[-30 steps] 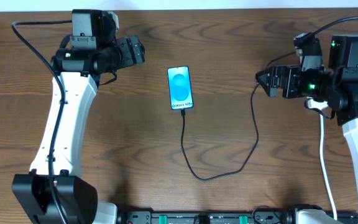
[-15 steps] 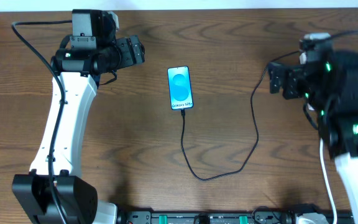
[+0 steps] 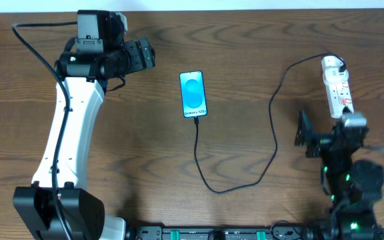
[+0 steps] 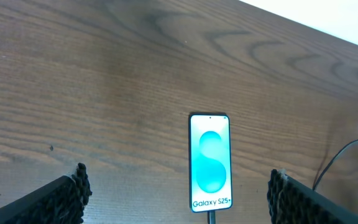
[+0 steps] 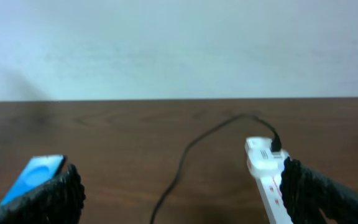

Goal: Plug charger to phone and switch on socket

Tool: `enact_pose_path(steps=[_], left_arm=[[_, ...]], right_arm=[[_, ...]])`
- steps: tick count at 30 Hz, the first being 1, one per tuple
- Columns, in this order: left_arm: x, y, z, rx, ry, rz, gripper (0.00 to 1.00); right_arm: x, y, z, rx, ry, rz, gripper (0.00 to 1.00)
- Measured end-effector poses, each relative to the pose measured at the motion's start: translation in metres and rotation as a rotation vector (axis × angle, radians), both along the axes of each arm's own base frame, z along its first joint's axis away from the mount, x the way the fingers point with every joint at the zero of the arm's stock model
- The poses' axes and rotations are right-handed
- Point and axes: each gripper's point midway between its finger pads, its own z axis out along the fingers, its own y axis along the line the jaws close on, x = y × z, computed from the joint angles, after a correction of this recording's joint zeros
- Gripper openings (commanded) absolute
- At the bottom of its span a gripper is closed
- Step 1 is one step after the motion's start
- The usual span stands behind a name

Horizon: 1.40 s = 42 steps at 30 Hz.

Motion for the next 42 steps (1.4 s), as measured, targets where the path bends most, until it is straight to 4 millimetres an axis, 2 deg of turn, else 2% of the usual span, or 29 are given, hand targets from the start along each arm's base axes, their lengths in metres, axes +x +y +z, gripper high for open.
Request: enact_pose_path(steps=[5, 11, 18, 23, 28, 42], left_arm=[[0.0, 0.0, 0.0, 0.0, 0.0, 0.0, 0.92], [0.0, 0.0, 0.0, 0.0, 0.0, 0.0, 0.92], [0.0, 0.0, 0.0, -0.001, 0.0, 0.0, 0.92], [0.0, 0.0, 0.0, 0.0, 0.0, 0.0, 0.92], [0.0, 0.0, 0.0, 0.0, 0.0, 0.0, 0.92], [0.0, 0.0, 0.0, 0.0, 0.0, 0.0, 0.92]], right_arm=[[-0.012, -0.001, -0.02, 0.003, -0.078, -0.003, 0.99], [-0.017, -0.002, -0.04, 0.005, -0.12, -0.003, 0.99], [-0.021, -0.002, -0.055, 0.004, -0.085, -0.003, 0.99], [-0.026, 0.0, -0.073, 0.001, -0.016, 0.003, 0.99], [-0.027, 0.01, -0.074, 0.001, -0.013, 0.043, 0.99], [-0.027, 0.01, -0.074, 0.001, -0.012, 0.045, 0.99]])
